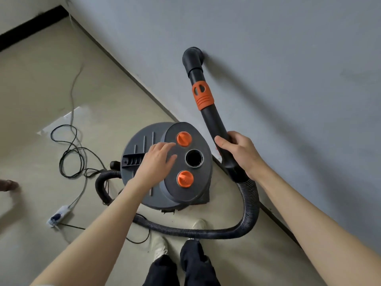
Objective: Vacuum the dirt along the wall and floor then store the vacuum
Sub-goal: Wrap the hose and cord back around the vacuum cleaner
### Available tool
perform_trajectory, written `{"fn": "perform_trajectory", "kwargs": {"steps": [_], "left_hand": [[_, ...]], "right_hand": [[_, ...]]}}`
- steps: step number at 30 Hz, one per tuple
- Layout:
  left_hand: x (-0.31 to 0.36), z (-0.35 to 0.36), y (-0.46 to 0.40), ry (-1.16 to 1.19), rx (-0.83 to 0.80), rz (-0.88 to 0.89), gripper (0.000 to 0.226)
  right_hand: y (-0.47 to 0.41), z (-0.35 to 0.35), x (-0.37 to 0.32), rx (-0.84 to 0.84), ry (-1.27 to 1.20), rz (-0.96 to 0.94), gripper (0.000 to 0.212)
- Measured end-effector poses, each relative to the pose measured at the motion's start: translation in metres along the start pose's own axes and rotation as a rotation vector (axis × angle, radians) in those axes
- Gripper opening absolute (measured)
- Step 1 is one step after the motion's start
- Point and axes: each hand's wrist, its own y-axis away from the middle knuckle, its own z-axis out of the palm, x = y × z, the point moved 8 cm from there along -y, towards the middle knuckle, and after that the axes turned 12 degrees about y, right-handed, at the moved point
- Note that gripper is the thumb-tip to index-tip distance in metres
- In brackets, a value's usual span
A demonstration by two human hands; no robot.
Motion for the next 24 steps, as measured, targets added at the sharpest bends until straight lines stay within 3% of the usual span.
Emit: {"fn": "perform_trajectory", "kwargs": {"steps": [5, 10, 13, 24], "left_hand": [[-0.014, 0.023, -0.063, -0.002, 0.067, 0.097, 0.042], [-0.023, 0.037, -0.095, 0.047, 0.031, 0.186, 0.029], [-0.027, 0.040, -0.099, 0.104, 0.054, 0.176, 0.023], [-0.022, 0.043, -0.096, -0.019, 0.163, 0.146, 0.021]], "right_hand": [[-0.047, 0.020, 0.029, -0.044, -0.034, 0.059, 0.012], [-0.064, 0.028, 0.046, -0.025, 0.017, 0.072, 0.009], [-0.072, 0.020, 0.051, 0.005, 0.022, 0.088, 0.011], [-0.070, 0.028, 0.047, 0.002, -0.010, 0.092, 0.006]]}}
